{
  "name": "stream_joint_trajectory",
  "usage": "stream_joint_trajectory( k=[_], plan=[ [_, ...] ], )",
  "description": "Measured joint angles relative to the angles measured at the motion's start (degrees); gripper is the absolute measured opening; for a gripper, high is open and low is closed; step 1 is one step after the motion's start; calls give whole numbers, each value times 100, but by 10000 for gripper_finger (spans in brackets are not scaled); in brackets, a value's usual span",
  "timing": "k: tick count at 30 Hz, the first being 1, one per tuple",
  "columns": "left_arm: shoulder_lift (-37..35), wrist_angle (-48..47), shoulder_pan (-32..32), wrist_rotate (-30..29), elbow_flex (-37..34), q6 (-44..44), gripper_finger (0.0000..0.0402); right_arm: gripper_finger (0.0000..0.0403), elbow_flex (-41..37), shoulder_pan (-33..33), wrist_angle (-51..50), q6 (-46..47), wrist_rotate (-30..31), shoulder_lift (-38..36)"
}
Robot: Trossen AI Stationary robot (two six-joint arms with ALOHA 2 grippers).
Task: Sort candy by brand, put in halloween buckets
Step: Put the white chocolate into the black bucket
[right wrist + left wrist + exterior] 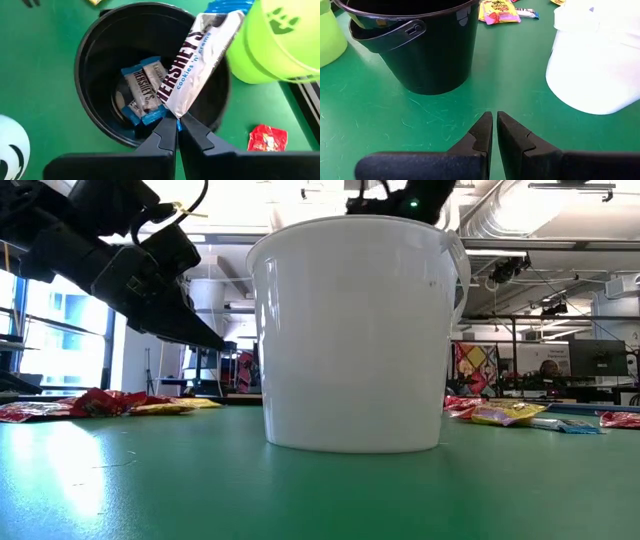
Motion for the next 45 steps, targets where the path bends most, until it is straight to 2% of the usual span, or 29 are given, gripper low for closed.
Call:
stream_joint_trajectory(
  k=[10, 16, 23, 33, 36, 40, 45],
  plan=[
    [0, -4, 0, 0, 0, 0, 17, 0, 1342, -290, -1144, -482, -454, 1224],
    [0, -4, 0, 0, 0, 2, 17, 0, 1457, -482, -1267, -629, -1022, 1424],
    [0, -4, 0, 0, 0, 50, 17, 3, 1457, -604, -1267, -627, -1022, 1428],
    [0, -4, 0, 0, 0, 49, 17, 78, 1454, -596, -1248, -723, -1033, 1428],
    [0, -4, 0, 0, 0, 48, 17, 88, 1454, -595, -1222, -773, -1030, 1423],
    [-1, -4, 0, 0, 0, 61, 17, 71, 1450, -522, -1172, -785, -776, 1320],
    [-1, -4, 0, 0, 4, 147, 17, 9, 1448, -319, -923, -935, -188, 971]
  ],
)
